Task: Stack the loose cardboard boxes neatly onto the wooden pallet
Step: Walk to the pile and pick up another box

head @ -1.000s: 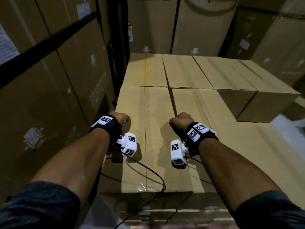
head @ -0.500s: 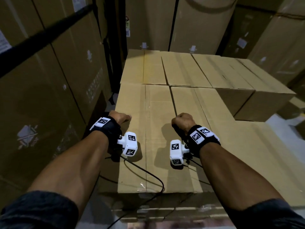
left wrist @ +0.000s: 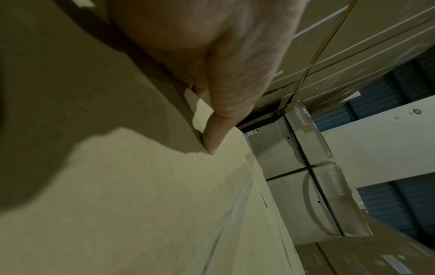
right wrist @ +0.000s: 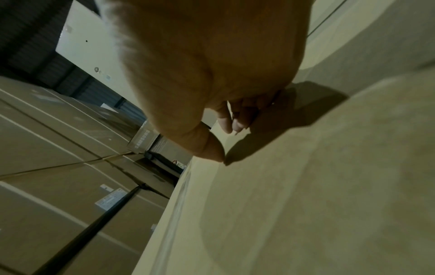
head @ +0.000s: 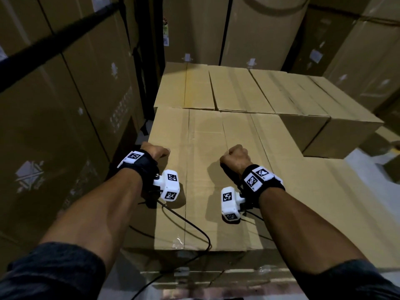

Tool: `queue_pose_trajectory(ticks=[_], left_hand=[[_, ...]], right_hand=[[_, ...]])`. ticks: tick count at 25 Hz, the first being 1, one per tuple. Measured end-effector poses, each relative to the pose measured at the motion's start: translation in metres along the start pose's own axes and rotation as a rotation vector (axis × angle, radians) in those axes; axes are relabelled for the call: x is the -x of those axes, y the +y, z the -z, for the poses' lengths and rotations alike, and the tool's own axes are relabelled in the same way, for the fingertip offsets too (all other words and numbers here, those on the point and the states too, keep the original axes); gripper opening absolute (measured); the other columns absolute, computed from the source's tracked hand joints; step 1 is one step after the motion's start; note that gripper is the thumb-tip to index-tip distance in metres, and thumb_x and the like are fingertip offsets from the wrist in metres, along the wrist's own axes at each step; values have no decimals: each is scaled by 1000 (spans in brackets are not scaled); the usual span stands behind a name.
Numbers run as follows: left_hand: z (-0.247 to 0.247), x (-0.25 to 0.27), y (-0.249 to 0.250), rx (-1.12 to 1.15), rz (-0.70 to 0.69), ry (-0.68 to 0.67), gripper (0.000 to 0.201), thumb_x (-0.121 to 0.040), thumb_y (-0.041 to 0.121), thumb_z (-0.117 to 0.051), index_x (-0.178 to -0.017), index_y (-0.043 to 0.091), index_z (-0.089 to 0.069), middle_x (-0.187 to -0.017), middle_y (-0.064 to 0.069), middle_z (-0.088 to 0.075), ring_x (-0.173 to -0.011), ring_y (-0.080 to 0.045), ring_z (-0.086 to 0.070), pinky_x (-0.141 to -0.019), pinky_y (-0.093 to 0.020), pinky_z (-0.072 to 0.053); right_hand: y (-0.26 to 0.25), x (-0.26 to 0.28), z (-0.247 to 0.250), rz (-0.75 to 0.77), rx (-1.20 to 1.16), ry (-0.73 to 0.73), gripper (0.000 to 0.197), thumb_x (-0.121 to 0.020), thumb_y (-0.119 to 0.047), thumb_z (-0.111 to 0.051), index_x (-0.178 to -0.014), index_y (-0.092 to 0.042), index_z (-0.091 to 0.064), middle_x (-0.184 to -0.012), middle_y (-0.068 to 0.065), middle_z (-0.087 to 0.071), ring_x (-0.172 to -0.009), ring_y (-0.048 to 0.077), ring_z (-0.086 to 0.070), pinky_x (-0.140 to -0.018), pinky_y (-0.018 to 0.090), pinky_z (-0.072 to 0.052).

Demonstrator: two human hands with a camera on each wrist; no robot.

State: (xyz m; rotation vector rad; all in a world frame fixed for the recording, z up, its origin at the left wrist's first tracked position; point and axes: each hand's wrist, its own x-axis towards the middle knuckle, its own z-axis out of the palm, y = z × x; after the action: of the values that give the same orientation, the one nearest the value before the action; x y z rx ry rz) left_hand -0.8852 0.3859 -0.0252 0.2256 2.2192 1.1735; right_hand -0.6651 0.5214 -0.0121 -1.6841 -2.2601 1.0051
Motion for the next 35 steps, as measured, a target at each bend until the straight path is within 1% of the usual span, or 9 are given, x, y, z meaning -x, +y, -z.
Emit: queue_pose_trajectory(ticks=[4, 7, 11, 17, 21, 24, 26, 31, 35], left_hand=[[0, 4, 3, -94, 1, 19, 83, -82, 27, -80, -145, -2, -33, -144, -21, -47, -128, -38, -49, -104, -42, -44], [-2, 15, 1, -276, -61, 73, 83, -87, 34, -74, -150, 5, -27, -151, -20, -34, -134, -38, -40, -107, -40, -38], [-9, 34, 5, -651, -172, 106, 71, -86, 46, -65, -144, 13, -41, -158, -16, -21, -142, -40, -23, -116, -47, -26], [-39, 83, 9, -770, -318, -12, 62, -86, 53, -58, -140, 23, -51, -147, -12, -45, -135, -37, -39, -111, -44, -35], [-62, 126, 0, -802, -377, -124, 68, -81, 55, -55, -142, 25, -51, -144, -11, -52, -129, -33, -49, -108, -42, -41], [-72, 158, -13, -900, -510, -216, 57, -89, 48, -57, -140, 24, -52, -141, -9, -53, -127, -30, -48, -106, -41, -42], [-75, 179, -21, -997, -621, -282, 55, -94, 48, -55, -142, 22, -48, -147, -8, -45, -133, -30, -39, -109, -43, -37], [-82, 221, -48, -1201, -823, -423, 84, -90, 72, -42, -158, 30, -13, -167, -5, -1, -152, -31, -3, -122, -47, -11], [-91, 231, -77, -1286, -994, -395, 90, -88, 77, -38, -158, 31, -5, -166, -2, 7, -153, -28, 4, -123, -49, -3]], right_hand=[[8, -1, 4, 70, 78, -50, 46, -87, -19, -59, -132, -17, -50, -136, 11, -40, -125, 35, -46, -110, 46, -40], [9, 0, 11, 127, 135, -118, 56, -88, -19, -62, -142, -18, -47, -141, 13, -36, -128, 37, -44, -110, 45, -42], [16, 5, 29, 287, 327, -213, 59, -85, -33, -70, -140, -18, -54, -139, 13, -44, -128, 37, -45, -106, 44, -45], [37, 20, 38, 467, 642, -288, 63, -95, -48, -56, -148, -20, -39, -156, 5, -31, -141, 35, -30, -110, 50, -31], [36, 25, 41, 514, 695, -290, 66, -96, -52, -51, -152, -21, -35, -157, 5, -30, -141, 35, -32, -110, 51, -33], [43, 36, 49, 535, 697, -350, 64, -97, -49, -56, -147, -13, -42, -149, 13, -39, -137, 38, -39, -109, 44, -38], [54, 48, 54, 531, 697, -365, 67, -98, -46, -58, -151, -11, -38, -153, 16, -34, -140, 38, -36, -112, 42, -36], [86, 88, 59, 517, 678, -348, 77, -95, -49, -60, -153, -8, -31, -153, 20, -32, -138, 38, -36, -111, 44, -36], [118, 123, 64, 471, 682, -324, 90, -92, -58, -60, -159, -12, -20, -165, 16, -14, -149, 35, -20, -119, 47, -26]])
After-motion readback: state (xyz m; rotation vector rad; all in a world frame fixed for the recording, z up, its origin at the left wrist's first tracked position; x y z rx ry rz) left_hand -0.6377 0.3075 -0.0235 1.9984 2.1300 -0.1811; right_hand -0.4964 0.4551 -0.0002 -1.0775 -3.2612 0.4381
